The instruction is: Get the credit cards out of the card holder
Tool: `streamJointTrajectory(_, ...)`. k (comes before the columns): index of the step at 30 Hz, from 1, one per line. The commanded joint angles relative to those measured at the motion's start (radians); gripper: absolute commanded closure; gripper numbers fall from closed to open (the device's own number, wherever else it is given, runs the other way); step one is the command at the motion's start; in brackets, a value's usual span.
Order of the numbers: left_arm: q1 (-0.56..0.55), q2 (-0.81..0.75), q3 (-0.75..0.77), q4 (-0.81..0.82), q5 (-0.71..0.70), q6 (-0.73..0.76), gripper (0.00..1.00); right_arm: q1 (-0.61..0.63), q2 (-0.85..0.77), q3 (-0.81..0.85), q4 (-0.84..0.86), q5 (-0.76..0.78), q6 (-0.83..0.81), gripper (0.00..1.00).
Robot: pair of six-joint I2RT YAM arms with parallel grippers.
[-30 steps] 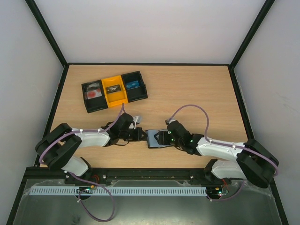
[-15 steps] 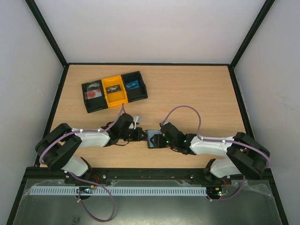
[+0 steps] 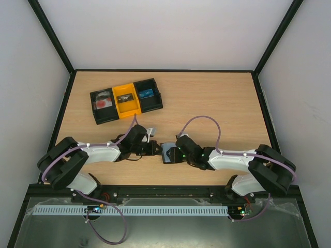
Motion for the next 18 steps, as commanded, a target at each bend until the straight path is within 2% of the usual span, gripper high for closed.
streamJointTrajectory(1, -0.002, -0.03, -0.013, -0.013, 0.011, 0.016, 0.97, 0.004, 0.017, 0.022, -0.066, 0.083, -0.019, 0.44)
streamJointTrajectory(18, -0.002, -0.023, -0.016, -0.022, 0.003, 0.024, 0.97, 0.005, -0.053, 0.032, -0.17, 0.211, -0.028, 0.54)
